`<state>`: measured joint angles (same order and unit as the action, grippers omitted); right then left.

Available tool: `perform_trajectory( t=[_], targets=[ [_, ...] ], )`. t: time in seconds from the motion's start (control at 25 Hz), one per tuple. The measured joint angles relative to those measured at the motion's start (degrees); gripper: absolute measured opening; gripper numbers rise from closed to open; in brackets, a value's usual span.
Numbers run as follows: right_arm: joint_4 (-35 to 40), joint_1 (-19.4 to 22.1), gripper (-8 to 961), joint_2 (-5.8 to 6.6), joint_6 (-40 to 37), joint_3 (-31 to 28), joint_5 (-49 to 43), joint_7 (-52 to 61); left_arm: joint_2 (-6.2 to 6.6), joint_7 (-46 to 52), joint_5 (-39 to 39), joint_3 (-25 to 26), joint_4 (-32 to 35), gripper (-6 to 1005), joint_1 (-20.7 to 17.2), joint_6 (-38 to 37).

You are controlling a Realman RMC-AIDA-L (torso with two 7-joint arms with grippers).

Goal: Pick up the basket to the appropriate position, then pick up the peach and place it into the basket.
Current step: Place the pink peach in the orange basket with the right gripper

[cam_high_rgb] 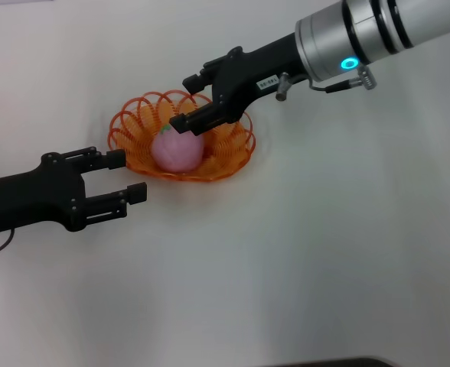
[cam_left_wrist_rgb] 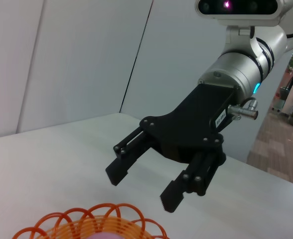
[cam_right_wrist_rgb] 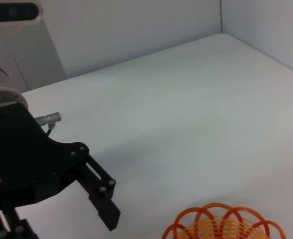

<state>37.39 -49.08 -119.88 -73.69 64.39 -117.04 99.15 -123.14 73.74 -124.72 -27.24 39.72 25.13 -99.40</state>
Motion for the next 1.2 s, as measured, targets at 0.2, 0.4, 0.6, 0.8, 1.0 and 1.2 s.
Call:
perform_trajectory(
  t=[0.2, 0.4, 0.6, 0.8, 1.0, 1.2],
  targets=[
    [4.04, 2.85, 797, 0.26, -2.85, -0.05, -0.32, 1.72, 0.00, 0.00, 0.00, -0.01, 0.00, 710, -0.17, 0.00],
    [12.10, 8.46, 797, 0.44, -7.24, -0.16, -0.73, 3.49, 0.08, 0.15, 0.00, 0.00, 0.00, 711, -0.17, 0.00],
    [20.15, 15.03, 797, 1.08, -11.61, -0.85, -4.15, 6.57, 0.18, 0.35, 0.00, 0.06, 0.08, 710, -0.16, -0.08],
    [23.97, 19.30, 796, 1.31, -13.83, -3.86, -4.84, 6.95, 0.26, 0.38, 0.00, 0.17, 0.16, 709, -0.13, -0.08],
    [23.90, 19.72, 796, 1.08, -14.62, -5.14, -4.82, 5.96, 0.32, 0.66, 0.00, 0.15, 0.24, 711, 0.12, -0.18],
    [23.41, 20.59, 793, 0.52, -15.19, -8.43, -4.03, 2.52, 0.35, 0.69, 0.05, 0.50, 0.31, 711, 0.06, -0.26]
  ],
)
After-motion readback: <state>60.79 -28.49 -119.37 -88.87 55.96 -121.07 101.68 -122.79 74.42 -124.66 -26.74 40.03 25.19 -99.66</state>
